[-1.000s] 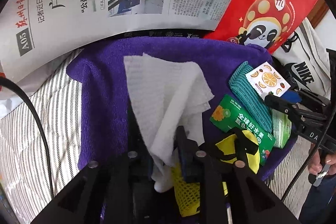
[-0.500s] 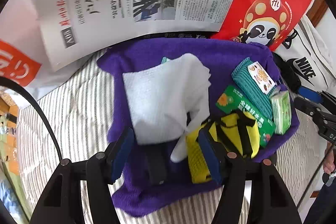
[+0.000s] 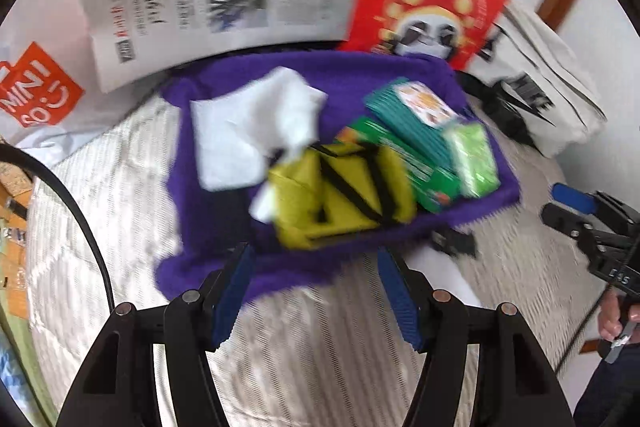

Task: Organize soft objects
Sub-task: 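Grasp the white sponge block beside the towel with the left tool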

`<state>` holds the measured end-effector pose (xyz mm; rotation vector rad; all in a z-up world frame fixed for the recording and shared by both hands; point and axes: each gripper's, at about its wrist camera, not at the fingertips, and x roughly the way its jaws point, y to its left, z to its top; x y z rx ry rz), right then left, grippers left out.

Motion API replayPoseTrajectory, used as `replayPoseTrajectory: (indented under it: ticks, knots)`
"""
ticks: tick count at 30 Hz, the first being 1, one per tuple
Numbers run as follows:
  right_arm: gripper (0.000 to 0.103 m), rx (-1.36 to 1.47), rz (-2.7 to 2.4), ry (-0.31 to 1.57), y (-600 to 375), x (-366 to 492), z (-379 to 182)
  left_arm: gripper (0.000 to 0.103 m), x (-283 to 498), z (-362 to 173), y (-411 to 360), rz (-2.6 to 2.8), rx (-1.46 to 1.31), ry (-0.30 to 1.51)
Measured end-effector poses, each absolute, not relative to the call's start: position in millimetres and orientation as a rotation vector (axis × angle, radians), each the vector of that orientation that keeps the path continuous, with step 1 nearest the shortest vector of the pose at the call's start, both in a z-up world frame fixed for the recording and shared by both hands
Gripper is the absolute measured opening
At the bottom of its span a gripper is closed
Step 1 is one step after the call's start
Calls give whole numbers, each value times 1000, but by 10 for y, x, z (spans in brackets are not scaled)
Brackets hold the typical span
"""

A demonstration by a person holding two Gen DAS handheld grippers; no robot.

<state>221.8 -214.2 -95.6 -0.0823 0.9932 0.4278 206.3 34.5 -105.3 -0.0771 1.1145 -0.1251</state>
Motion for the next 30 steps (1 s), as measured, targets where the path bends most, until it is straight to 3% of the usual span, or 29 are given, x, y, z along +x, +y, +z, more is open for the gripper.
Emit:
replayPoseTrajectory:
  ticks: [13, 17, 19, 30]
  knots:
    - [54, 31, 365, 1052, -2743, 1546, -1196, 63, 1829, -1216, -527, -198, -72, 1168]
    - [54, 62, 341, 1065, -2942, 1385, -1227, 65, 1903, -1299, -679, -181, -76, 1196]
    - [54, 83, 340, 1067, -3013, 1341, -1232, 73, 1943, -1380, -763, -134, -28, 1200]
    - [54, 86, 369, 1094, -3017, 1138, -1299, 76, 1919, -1747, -771, -5, 35, 1253]
